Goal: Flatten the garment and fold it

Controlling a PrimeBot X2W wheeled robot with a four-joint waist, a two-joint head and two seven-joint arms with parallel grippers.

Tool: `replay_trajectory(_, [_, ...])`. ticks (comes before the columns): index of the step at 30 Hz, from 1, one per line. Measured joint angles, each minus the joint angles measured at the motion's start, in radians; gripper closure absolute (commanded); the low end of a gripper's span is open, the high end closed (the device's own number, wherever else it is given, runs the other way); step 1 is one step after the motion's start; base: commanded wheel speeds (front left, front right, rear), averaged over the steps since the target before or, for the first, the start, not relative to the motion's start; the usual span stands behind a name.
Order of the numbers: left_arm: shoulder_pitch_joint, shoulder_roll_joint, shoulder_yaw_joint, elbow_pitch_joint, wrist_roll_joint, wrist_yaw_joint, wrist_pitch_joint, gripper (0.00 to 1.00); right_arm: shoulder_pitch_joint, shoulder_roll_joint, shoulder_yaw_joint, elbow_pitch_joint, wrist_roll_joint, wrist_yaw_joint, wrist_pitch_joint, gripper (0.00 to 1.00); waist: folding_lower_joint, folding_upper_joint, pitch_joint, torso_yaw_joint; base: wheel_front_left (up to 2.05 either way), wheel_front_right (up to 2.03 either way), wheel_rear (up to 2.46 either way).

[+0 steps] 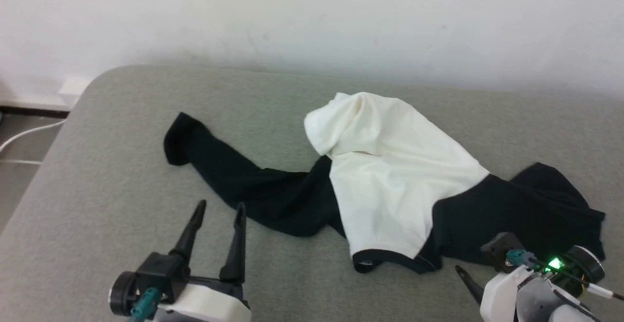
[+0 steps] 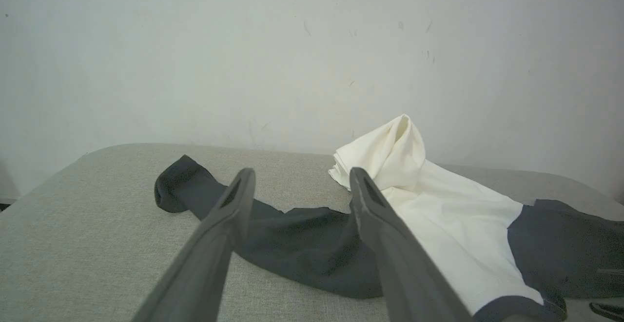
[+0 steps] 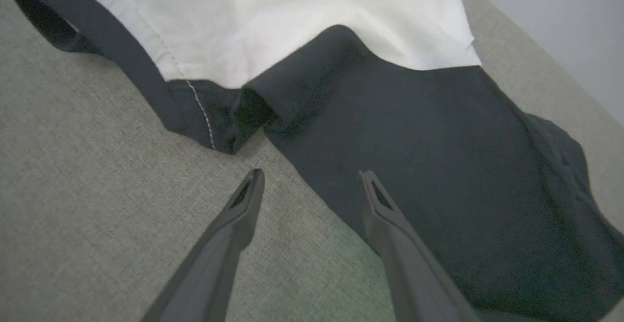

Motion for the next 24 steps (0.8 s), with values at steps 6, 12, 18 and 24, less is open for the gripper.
replay_trajectory(6, [0.004,-0.037,0.023,0.019,0.036,-0.057,0.000,0.00,-0.064,-0.005,0.049,0.119,-0.031,0.000,-0.002,0.00,0.0000,0.0000,0.005,0.044,0.00,0.00,0.00])
replay_trajectory(12, [0.002,-0.078,0.040,0.057,0.062,-0.106,0.000,0.00,-0.132,0.012,0.064,0.230,-0.046,0.001,-0.050,0.52,0.0001,0.0000,0.034,0.062,0.00,0.00,0.00])
replay_trajectory(18, [0.001,-0.108,0.073,0.094,0.081,-0.140,0.000,0.00,-0.159,0.029,0.109,0.280,-0.029,0.001,-0.090,1.00,0.0001,0.0000,0.041,0.041,0.00,0.00,0.00])
replay_trajectory(24, [0.009,-0.120,0.116,0.124,0.102,-0.164,0.000,0.00,-0.086,-0.067,0.108,0.201,0.072,0.000,-0.073,1.00,0.0001,0.0000,0.015,-0.022,0.00,0.00,0.00])
